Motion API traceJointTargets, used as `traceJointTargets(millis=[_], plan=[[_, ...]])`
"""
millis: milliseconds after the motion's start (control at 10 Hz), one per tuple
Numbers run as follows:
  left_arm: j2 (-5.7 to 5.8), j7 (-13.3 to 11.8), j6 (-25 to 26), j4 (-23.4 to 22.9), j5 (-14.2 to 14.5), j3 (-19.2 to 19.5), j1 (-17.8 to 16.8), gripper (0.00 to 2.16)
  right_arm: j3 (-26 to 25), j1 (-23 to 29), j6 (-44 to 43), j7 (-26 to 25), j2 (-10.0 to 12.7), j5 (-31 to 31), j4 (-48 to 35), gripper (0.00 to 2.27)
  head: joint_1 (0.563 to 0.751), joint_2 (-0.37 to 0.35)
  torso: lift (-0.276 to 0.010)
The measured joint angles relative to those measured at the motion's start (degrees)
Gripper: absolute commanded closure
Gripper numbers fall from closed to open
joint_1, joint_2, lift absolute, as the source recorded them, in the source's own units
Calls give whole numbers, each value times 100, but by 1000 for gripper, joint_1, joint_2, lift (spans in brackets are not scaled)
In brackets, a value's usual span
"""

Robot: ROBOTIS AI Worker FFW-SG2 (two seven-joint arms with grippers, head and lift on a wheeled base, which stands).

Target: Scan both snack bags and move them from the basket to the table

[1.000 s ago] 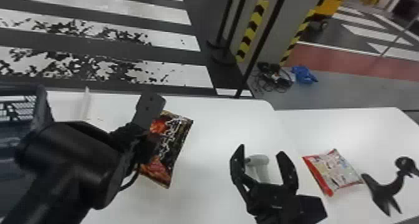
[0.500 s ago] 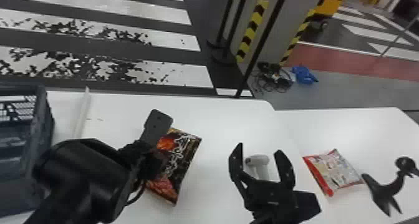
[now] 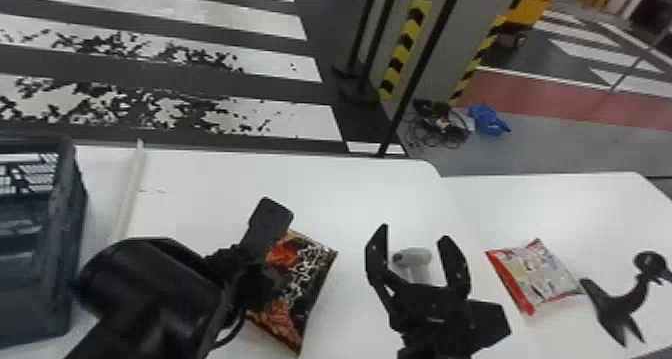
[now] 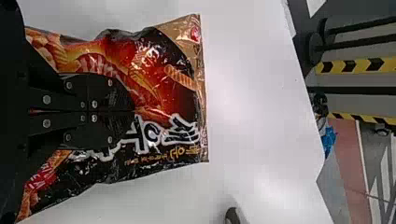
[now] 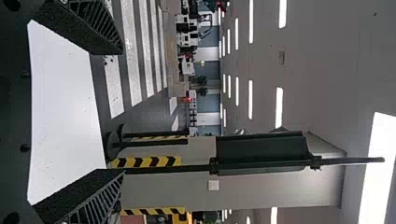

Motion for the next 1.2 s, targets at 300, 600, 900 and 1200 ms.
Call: traceJointTargets(millis=[300, 600, 900, 1200], plan=[[0, 14, -30, 27, 2, -339, -5, 2000, 7, -8, -19, -11, 8, 0, -3, 6, 695, -350, -98], [0, 15, -24, -206, -21, -272, 72, -2, -19, 36, -61, -14, 3, 1, -65, 6, 695, -350, -98], [0, 131, 181, -776, -97, -143, 336, 29, -9, 53, -44, -13, 4, 31, -158, 6, 695, -350, -98], [0, 211, 640, -1749, -340, 169, 614, 33, -33, 45, 1, -10, -1, 39, -224, 6, 695, -350, -98]])
